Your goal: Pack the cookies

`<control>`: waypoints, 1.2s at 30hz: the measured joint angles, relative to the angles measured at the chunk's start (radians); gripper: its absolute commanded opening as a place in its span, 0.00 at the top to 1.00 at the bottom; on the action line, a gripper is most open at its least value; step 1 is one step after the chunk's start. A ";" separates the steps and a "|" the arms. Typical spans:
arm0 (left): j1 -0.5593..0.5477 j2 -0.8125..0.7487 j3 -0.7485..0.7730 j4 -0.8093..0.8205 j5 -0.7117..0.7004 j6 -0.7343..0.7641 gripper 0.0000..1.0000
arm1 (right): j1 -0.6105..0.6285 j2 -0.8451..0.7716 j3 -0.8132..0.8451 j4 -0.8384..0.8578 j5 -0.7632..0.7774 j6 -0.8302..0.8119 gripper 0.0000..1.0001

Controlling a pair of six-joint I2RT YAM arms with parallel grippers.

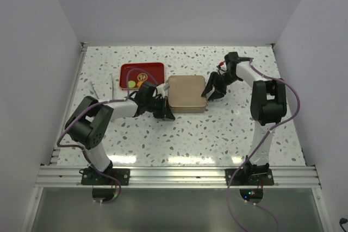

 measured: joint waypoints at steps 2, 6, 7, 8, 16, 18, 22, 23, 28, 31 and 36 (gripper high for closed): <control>0.000 -0.035 0.021 -0.006 -0.001 0.000 1.00 | 0.000 0.000 0.006 -0.013 0.004 -0.003 0.53; 0.000 -0.154 0.069 -0.057 -0.014 0.012 1.00 | 0.002 -0.019 0.024 -0.041 0.014 -0.008 0.50; 0.000 -0.187 0.084 -0.077 -0.027 0.019 1.00 | 0.002 -0.035 0.026 -0.051 0.025 -0.009 0.45; 0.000 -0.221 0.096 -0.095 -0.037 0.024 1.00 | 0.002 -0.050 0.027 -0.056 0.031 -0.008 0.40; 0.067 -0.494 0.137 -0.277 -0.282 0.100 0.00 | 0.003 -0.291 0.017 -0.102 0.093 -0.024 0.28; 0.090 -0.557 0.137 -0.328 -0.393 0.099 0.00 | 0.003 -0.378 -0.010 -0.102 0.109 -0.024 0.27; 0.115 -0.660 0.137 -0.406 -0.616 0.117 0.00 | 0.003 -0.578 -0.102 -0.094 0.134 -0.027 0.26; 0.118 -0.681 0.137 -0.420 -0.680 0.122 0.00 | 0.003 -0.634 -0.129 -0.097 0.137 -0.031 0.27; 0.129 -0.767 0.047 -0.411 -0.965 0.177 0.00 | 0.017 -0.850 -0.264 -0.104 0.167 -0.064 0.28; 0.153 -0.787 -0.058 -0.362 -1.052 0.225 0.00 | 0.020 -0.902 -0.342 -0.117 0.169 -0.075 0.28; 0.247 -0.779 -0.268 -0.221 -1.075 0.291 0.00 | 0.024 -0.914 -0.388 -0.134 0.178 -0.076 0.29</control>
